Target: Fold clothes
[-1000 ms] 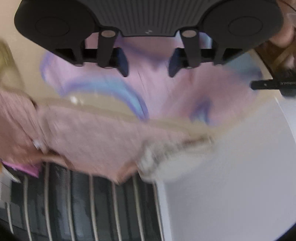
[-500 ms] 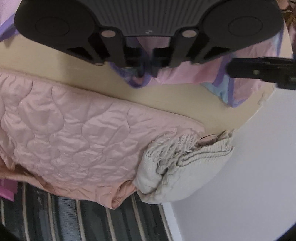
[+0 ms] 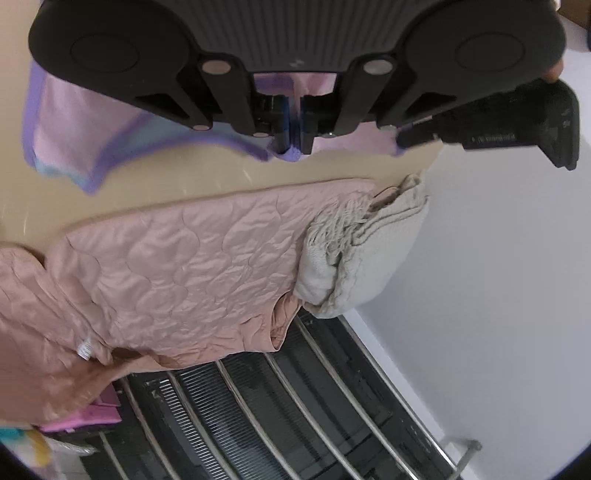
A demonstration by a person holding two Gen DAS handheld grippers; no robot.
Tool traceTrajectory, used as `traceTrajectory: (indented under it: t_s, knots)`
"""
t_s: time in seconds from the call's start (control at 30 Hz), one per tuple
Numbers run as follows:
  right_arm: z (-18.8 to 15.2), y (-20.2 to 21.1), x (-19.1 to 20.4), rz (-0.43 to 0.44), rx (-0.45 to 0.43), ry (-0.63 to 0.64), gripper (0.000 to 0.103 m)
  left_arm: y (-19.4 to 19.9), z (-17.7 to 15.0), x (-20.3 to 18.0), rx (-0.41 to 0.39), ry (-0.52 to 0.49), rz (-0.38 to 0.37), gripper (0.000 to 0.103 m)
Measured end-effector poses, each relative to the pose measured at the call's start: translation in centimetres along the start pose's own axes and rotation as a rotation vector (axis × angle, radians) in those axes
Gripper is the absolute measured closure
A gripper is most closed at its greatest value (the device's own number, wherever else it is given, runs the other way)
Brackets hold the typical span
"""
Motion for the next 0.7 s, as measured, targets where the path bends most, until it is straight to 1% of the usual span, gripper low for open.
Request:
traceTrajectory:
  t_s: [0.03,0.1,0.17,0.2,0.23,0.27,0.3,0.33,0.37,0.4,0.47,0.5,0.6,0.7]
  knots:
    - [-0.4,0.2,0.1,0.002,0.019,0.01,0.099,0.5,-0.2,-0.1,0.004,-0.012,-0.016,0.102]
    - [-1.2,0.6,0.4,0.006,0.056,0.029,0.099,0.6,-1.0,-0.4,0.066,-0.058,-0.009,0.102]
    - [-2.0,1.0,0.6,0.01,0.093,0.048,0.098,0.2,-2.0,0.7,0.124,-0.045,0.086,0.098]
    - [-2.4,1.3,0.8,0.012,0.111,0.058,0.096,0.0,-2.4,1.3,0.15,-0.035,0.125,0.097]
    - [-2.7,1.5,0.9,0.014,0.13,0.068,0.092,0.0,-2.7,2.1,0.168,-0.013,0.134,0.095]
    - [-3.1,1.7,1.0,0.015,0.149,0.077,0.091,0.1,-2.7,2.8,0.179,0.013,0.139,0.09]
    - [-3.2,1.9,1.0,0.012,0.149,0.081,0.087,0.3,-2.4,3.3,0.169,0.049,0.131,0.085]
    - [-3.0,2.1,0.9,0.011,0.139,0.084,0.078,0.5,-2.1,3.7,0.159,0.08,0.125,0.07]
    - [-2.6,2.3,0.6,0.007,0.119,0.079,0.074,0.4,-1.5,3.7,0.146,0.095,0.123,0.055]
    - [-2.1,2.3,0.4,-0.006,0.098,0.071,0.071,0.3,-1.0,3.8,0.134,0.11,0.122,0.053]
    - [-1.1,1.6,-0.2,-0.034,0.083,0.059,0.071,0.1,-0.1,3.7,0.115,0.137,0.12,0.053]
    - [-0.7,1.1,-0.5,-0.049,0.082,0.052,0.071,-0.4,-0.1,3.6,0.13,0.14,0.127,0.053]
    - [-0.1,-1.6,-0.7,-0.082,0.141,0.056,0.07,-1.9,-0.3,3.2,0.176,0.148,0.146,0.053]
    - [-0.5,-3.6,-0.2,-0.048,0.195,0.056,0.072,-3.3,-0.4,2.9,0.218,0.158,0.163,0.068]
Point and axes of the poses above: each gripper's, at about its wrist camera, not at the fingertips, and y roughly against the way its jaws point, x to its left, z to its top, the point moved 2 cm from there along -y, roughly the way its jaws point, and after that the axes turned 7 degrees about y, right-handed, at the moved point
